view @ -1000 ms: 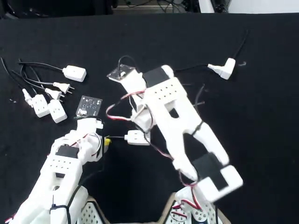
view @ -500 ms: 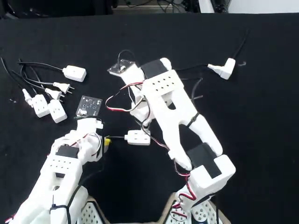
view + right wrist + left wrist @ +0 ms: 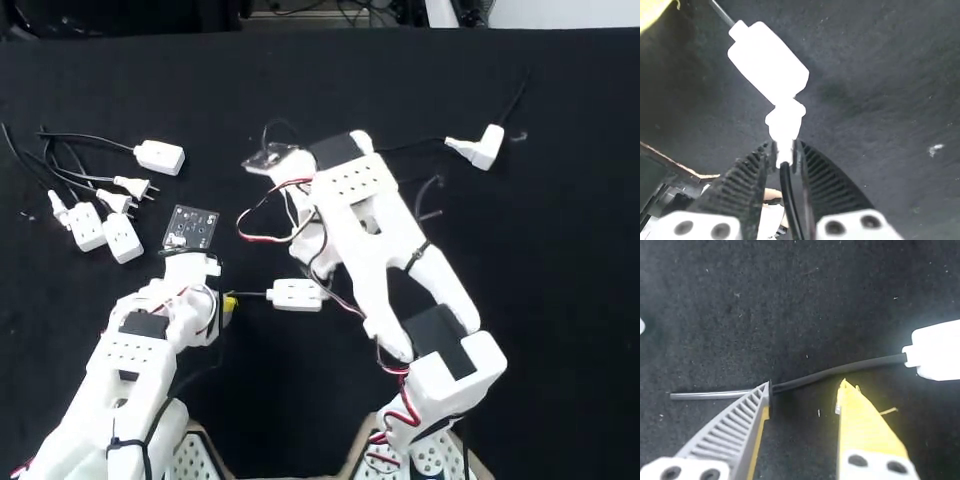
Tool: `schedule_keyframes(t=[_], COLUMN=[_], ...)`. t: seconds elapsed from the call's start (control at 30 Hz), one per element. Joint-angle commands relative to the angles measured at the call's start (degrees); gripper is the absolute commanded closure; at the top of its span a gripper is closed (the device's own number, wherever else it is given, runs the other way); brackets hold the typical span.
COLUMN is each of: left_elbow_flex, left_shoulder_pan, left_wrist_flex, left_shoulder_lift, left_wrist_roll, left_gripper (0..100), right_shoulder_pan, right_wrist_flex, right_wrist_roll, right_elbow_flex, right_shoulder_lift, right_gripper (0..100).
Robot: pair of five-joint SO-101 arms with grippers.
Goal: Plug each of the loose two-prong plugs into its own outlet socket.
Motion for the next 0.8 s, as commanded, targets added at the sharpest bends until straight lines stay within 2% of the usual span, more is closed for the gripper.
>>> schedule_keyframes(t=[0.0,0.77], left_elbow_flex=[-1.10,-1.10], left_shoulder_pan=[-0.48,-0.48], left_wrist_flex=[-0.70,-0.70], left_shoulder_lift=[0.00,0.00], left_wrist_roll=[0.00,0.00], left_gripper=[78,78], right_shoulder_pan=[0.18,-1.05], right_wrist_flex=[1.41,-1.76], right_wrist_roll=[0.53,0.09], right_elbow_flex=[-0.31,0.22], right_shoulder_lift=[-0.40,0.13], right_gripper=[98.8,98.8])
